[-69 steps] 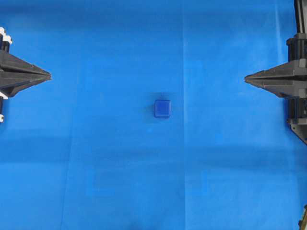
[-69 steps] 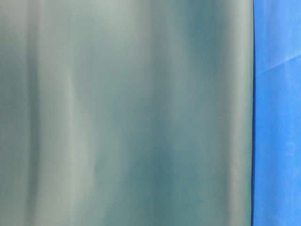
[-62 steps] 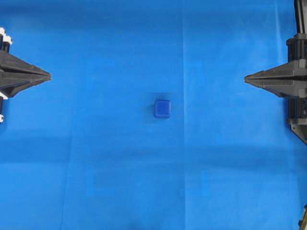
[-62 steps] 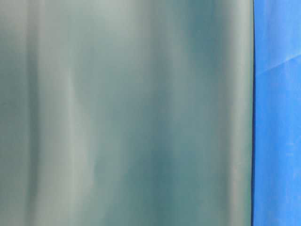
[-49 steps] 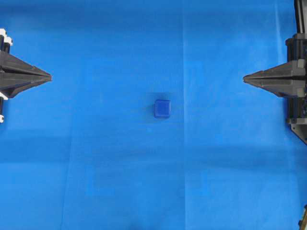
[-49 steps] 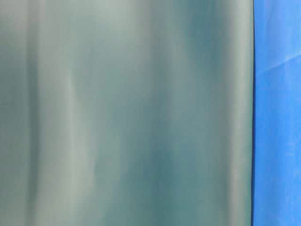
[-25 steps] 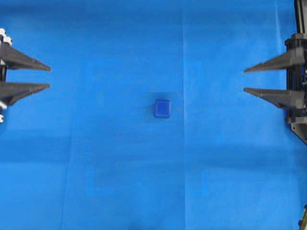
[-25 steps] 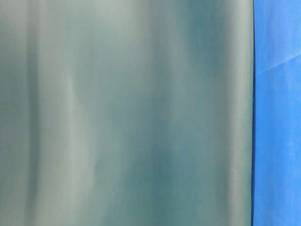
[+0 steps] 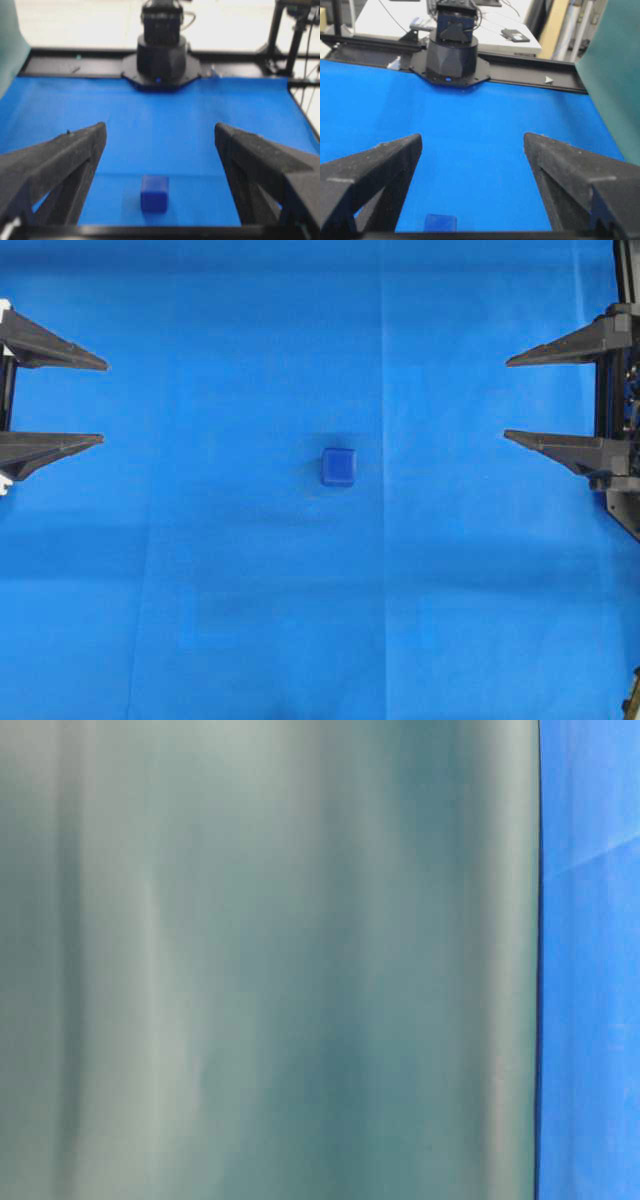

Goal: Handover the blue block to the right arm after grasping it with the left arm, then place it in the designated position.
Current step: 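Open the left gripper and move it toward the blue cube, then lower the open left gripper around the blue cube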

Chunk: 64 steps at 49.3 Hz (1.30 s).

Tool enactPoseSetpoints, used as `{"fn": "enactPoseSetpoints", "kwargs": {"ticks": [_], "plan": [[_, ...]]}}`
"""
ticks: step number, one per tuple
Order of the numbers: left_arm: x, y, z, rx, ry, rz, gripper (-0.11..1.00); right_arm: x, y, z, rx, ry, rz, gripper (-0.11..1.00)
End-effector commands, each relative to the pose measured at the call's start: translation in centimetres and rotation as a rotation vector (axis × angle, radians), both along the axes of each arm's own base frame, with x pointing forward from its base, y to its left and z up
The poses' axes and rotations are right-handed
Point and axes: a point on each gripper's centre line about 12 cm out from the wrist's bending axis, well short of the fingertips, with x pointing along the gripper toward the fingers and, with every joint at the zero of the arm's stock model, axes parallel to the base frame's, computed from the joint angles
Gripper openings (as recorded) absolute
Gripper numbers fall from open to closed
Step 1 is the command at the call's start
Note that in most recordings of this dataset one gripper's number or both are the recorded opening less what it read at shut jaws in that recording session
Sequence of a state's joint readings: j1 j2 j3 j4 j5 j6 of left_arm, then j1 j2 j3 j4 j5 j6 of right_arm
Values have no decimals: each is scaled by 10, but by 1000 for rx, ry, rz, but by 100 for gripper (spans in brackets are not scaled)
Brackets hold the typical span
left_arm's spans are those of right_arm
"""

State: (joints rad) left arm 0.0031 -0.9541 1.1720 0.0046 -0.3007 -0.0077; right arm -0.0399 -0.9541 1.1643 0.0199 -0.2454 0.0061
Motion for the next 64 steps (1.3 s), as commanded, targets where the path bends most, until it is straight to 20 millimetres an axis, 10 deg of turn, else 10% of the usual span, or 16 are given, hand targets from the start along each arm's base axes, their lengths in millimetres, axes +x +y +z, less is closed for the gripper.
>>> {"fn": "enactPoseSetpoints", "kwargs": {"ticks": [1,47,64], "plan": [[8,0,8,8,-43,0,90,4,-1,10,2,-25,-2,94],[206,8,19,18,97,18,90,6,-1,10,4,-19,-2,94],[229,12,15,10,135,24,90,6,-1,10,4,-17,-2,94]]}}
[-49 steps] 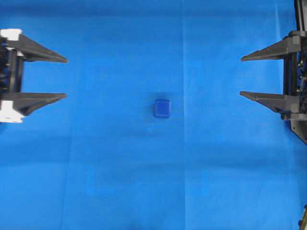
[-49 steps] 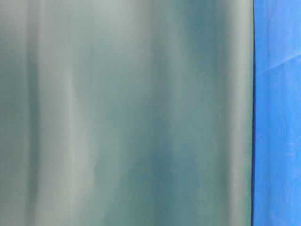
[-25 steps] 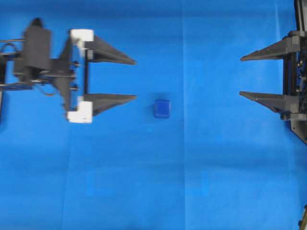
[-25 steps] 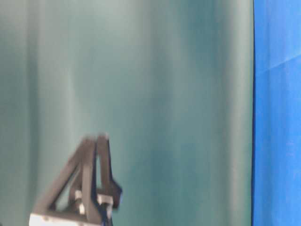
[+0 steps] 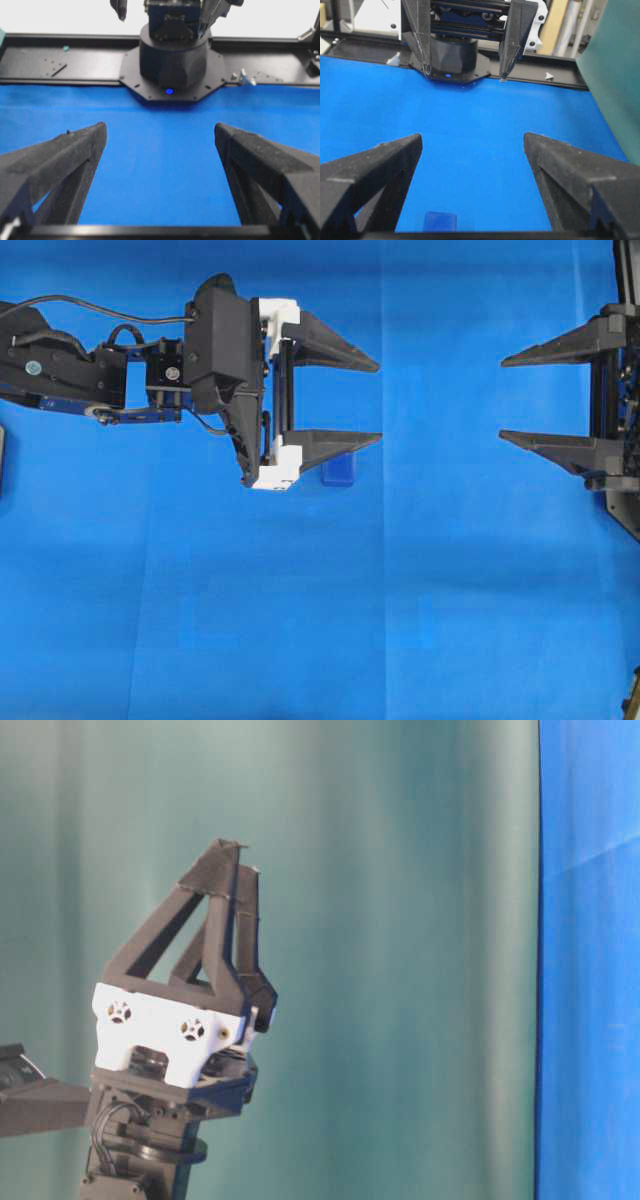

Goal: Handover the blue block to the right arm after grasping it with the left arm, then place it in the designated position.
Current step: 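Lower the open left gripper around the blue cube, then close the left gripper on the blue cube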

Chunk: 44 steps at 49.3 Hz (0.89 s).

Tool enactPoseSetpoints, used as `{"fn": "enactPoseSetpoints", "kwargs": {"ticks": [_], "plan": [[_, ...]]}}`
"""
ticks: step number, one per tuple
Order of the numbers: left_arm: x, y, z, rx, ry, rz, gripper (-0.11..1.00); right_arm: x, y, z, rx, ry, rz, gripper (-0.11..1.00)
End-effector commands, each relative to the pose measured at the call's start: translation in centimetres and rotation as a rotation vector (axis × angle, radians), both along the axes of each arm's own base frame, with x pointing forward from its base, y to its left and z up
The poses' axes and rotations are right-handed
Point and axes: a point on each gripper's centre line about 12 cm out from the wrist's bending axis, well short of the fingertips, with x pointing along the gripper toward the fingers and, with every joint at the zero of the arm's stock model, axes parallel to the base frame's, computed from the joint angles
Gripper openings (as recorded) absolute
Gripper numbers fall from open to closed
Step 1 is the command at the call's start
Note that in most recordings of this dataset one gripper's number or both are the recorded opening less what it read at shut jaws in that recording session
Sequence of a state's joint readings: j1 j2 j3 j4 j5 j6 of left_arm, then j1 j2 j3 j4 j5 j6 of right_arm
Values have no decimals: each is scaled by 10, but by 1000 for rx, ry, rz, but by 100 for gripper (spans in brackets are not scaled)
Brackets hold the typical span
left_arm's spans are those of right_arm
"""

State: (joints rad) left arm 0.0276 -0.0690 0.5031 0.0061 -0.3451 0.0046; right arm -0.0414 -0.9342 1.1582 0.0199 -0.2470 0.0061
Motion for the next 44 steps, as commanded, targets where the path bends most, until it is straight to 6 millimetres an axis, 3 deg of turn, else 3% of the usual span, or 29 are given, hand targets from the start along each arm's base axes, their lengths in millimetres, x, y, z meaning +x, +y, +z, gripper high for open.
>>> {"fn": "enactPoseSetpoints", "kwargs": {"ticks": [1,7,31,44], "plan": [[2,1,16,-4,-34,1,90,3,0,11,3,-29,-1,94],[5,1,13,-9,37,2,90,3,0,11,3,-29,-1,94],[31,-7,1,-15,643,-10,90,3,0,11,3,-26,-1,94],[36,-8,1,-2,732,-13,90,3,0,9,4,-20,-1,94]]}}
